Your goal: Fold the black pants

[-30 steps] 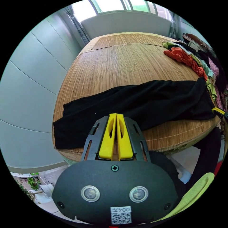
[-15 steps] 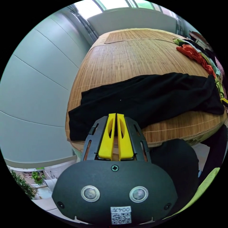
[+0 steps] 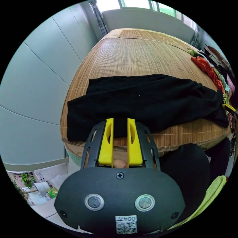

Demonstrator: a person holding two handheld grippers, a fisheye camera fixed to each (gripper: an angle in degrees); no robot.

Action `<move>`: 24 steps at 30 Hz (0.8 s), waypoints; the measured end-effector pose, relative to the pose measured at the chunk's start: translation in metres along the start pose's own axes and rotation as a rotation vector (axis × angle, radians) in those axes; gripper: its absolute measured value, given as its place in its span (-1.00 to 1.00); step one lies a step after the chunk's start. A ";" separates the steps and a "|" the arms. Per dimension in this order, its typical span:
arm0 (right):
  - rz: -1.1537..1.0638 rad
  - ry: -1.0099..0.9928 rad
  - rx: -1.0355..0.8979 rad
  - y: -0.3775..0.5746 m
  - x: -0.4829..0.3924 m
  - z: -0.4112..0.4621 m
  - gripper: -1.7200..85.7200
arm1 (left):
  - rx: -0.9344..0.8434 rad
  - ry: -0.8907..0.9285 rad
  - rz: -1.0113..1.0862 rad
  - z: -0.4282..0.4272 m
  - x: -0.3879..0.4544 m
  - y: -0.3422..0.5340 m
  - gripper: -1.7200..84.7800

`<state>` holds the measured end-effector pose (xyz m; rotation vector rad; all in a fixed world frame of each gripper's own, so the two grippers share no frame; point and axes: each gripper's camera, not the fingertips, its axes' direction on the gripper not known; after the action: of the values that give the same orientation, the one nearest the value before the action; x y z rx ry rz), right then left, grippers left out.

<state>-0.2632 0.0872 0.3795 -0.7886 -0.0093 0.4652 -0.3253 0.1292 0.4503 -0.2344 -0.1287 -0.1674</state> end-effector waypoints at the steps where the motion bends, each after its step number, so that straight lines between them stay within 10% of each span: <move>1: -0.018 0.006 -0.013 -0.008 -0.008 0.004 -0.74 | -0.003 -0.013 0.010 0.001 0.001 -0.002 -0.83; 8: -0.046 0.053 0.013 -0.024 -0.033 0.004 -0.95 | 0.006 -0.084 0.052 0.007 -0.007 -0.012 -0.92; 24: -0.044 0.031 0.113 -0.046 -0.044 0.007 -0.71 | -0.021 -0.001 0.146 -0.029 -0.060 -0.069 -0.93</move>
<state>-0.2858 0.0455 0.4231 -0.6831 0.0284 0.4078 -0.3936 0.0653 0.4287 -0.2641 -0.1101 -0.0236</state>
